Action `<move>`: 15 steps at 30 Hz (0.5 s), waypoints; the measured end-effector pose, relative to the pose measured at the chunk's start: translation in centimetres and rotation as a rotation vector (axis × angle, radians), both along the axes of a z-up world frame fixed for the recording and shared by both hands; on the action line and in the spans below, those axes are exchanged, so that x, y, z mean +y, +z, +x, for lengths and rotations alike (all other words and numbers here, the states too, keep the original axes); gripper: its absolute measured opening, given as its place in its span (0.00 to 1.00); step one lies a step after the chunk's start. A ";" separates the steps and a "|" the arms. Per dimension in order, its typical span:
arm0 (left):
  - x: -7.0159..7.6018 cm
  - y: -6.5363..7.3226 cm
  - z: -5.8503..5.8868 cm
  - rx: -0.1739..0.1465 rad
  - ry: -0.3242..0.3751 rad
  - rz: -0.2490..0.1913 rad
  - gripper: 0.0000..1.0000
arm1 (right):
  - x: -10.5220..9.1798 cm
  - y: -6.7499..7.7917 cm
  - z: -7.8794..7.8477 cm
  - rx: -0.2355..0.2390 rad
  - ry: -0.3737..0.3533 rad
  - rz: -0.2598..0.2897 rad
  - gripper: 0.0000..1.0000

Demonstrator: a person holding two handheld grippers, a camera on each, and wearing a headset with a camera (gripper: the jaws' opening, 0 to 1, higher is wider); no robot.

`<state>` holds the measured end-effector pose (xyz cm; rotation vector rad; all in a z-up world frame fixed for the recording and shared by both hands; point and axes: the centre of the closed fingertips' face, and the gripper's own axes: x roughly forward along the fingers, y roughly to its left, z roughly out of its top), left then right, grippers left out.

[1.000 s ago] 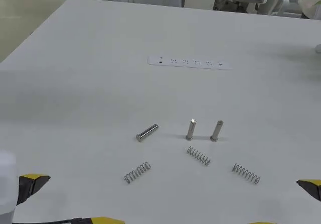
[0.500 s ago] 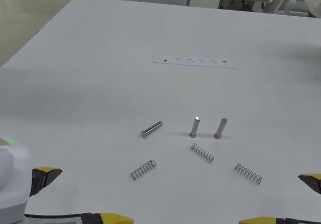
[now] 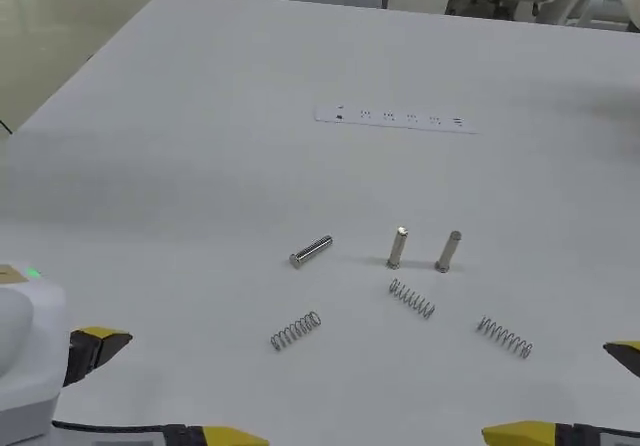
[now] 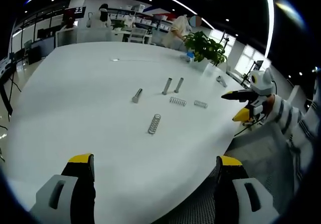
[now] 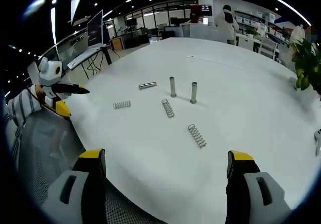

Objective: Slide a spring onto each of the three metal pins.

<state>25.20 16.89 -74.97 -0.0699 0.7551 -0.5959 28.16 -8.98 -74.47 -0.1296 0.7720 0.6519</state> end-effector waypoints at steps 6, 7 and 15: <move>0.3 -0.4 0.1 0.008 0.002 0.017 0.98 | -0.1 0.0 0.1 -0.002 0.017 -0.027 1.00; 0.3 -0.4 0.1 0.010 0.001 0.019 0.98 | 0.0 0.1 0.2 -0.003 0.017 -0.022 1.00; -0.1 -1.3 -0.1 0.032 -0.013 0.040 0.98 | 0.2 0.9 0.7 -0.028 -0.001 0.007 1.00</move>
